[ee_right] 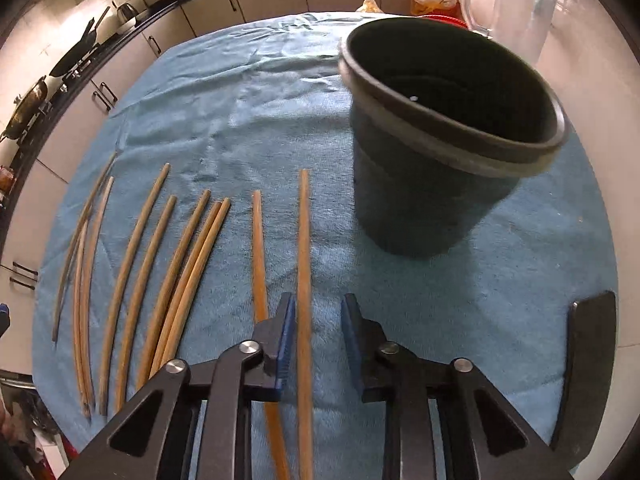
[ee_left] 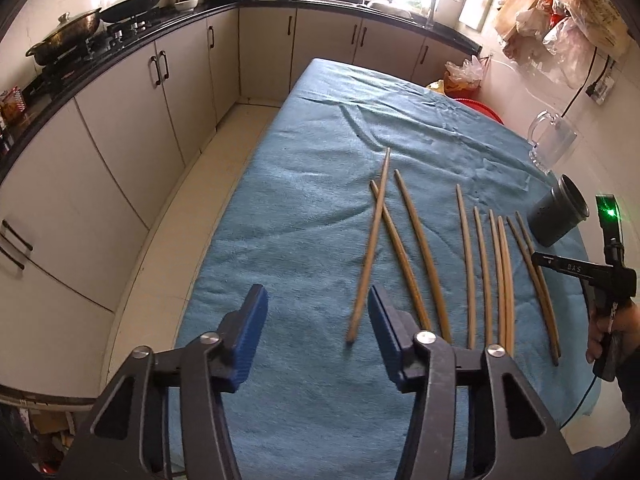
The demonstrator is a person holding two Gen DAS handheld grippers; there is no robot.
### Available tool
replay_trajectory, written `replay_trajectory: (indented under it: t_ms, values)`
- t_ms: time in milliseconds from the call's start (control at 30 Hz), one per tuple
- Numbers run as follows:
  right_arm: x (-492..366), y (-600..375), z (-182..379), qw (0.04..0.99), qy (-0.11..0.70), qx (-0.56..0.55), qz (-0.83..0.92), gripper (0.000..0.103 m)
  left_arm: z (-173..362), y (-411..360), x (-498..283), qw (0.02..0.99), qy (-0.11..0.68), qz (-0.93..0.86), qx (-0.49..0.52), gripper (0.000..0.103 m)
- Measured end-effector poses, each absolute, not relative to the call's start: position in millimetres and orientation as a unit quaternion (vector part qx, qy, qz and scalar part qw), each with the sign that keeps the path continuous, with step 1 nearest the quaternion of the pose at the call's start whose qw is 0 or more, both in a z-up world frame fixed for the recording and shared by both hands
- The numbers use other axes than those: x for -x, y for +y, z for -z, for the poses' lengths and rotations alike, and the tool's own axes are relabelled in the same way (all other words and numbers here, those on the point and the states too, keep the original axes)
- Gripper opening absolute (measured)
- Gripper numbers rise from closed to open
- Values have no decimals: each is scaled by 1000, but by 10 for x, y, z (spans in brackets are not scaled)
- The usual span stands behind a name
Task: Organize utensils
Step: 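Close the left gripper on one chopstick while the right gripper grasps another, then lift the held chopsticks upright with both grippers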
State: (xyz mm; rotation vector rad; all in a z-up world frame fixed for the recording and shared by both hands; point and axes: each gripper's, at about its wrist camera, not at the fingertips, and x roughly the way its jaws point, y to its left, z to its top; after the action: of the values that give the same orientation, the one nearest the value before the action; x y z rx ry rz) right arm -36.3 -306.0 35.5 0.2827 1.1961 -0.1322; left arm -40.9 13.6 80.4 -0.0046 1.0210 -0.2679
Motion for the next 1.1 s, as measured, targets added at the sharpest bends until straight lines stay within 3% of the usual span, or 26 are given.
replay_trajectory:
  t_ms: [133, 200, 567, 633, 767, 933, 1100]
  values:
    - [240, -2991, -347, 815, 565, -104, 75, 18, -771, 93, 253, 857, 494, 148, -9, 48]
    - [186, -2949, -353, 813, 570, -90, 78, 7, -761, 37, 148, 854, 495, 159, -14, 48]
    - [425, -2949, -642, 822, 551, -102, 103, 7, -542, -573, -604, 823, 526, 212, -47, 48]
    - [497, -2957, -725, 827, 542, -108, 107, 7, -471, -705, -754, 813, 536, 222, -49, 43]
    - [598, -2972, -874, 833, 528, -125, 111, 7, -323, -920, -936, 798, 555, 226, -70, 23]
    - [681, -2985, -963, 837, 519, -133, 113, 7, -145, -1128, -1065, 788, 567, 220, -96, 22]
    - [749, -3006, -1030, 840, 511, -141, 112, 7, -126, -1187, -1136, 792, 563, 210, -106, 7]
